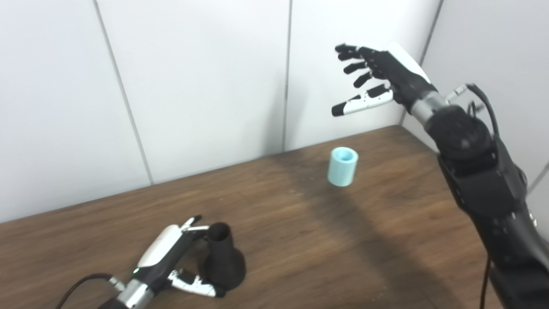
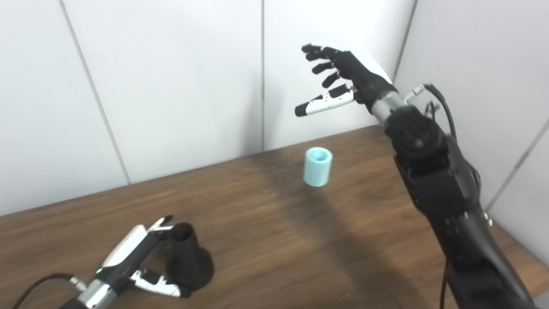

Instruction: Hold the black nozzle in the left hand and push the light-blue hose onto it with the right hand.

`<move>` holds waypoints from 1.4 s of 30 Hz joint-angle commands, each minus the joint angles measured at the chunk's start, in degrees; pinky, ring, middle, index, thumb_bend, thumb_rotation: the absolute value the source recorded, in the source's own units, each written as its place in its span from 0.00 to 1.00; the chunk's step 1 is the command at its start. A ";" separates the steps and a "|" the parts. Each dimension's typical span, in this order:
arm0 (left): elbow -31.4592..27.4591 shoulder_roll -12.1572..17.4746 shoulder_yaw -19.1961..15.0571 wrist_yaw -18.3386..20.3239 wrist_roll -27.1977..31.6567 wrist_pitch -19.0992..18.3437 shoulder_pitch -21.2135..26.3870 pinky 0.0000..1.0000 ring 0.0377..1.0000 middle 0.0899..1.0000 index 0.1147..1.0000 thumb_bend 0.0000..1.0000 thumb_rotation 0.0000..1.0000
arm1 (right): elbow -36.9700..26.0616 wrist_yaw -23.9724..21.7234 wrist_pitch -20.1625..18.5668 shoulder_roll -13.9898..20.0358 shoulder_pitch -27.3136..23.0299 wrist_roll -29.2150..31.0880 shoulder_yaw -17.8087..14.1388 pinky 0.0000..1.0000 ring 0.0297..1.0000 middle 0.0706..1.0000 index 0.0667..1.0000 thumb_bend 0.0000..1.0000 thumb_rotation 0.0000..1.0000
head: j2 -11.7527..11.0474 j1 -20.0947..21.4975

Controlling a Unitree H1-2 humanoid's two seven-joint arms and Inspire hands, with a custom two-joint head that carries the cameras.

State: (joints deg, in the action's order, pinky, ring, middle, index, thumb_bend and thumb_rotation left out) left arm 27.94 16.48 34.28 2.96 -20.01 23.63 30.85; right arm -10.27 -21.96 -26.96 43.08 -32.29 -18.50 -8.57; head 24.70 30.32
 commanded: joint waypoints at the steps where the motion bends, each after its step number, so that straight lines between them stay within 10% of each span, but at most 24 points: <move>1: 6.03 3.09 2.89 5.68 -5.57 -1.93 -5.04 1.00 0.64 0.46 0.40 0.52 0.00 | 1.54 -4.54 0.03 1.43 -4.53 -4.09 -0.50 0.66 0.81 0.87 0.84 0.84 0.23 | 0.00 0.07; 15: 6.62 4.06 2.16 7.22 -3.54 -0.95 -5.21 1.00 0.64 0.46 0.40 0.52 0.00 | 17.88 -14.75 0.85 6.31 -9.95 -6.75 9.49 0.78 0.90 0.91 0.87 0.88 0.17 | -1.77 1.66; 42: 7.12 4.01 1.02 8.59 -2.71 -0.59 -5.34 1.00 0.64 0.46 0.40 0.52 0.00 | 28.22 -12.67 2.98 2.81 -13.90 -10.01 20.64 0.86 0.96 0.96 0.90 0.96 0.13 | -1.12 0.29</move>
State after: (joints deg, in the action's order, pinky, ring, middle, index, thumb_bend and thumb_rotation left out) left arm 30.60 16.99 32.74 4.62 -17.70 27.31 30.91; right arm 18.78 -36.11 -25.14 44.45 -43.46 -28.21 12.51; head 23.55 30.59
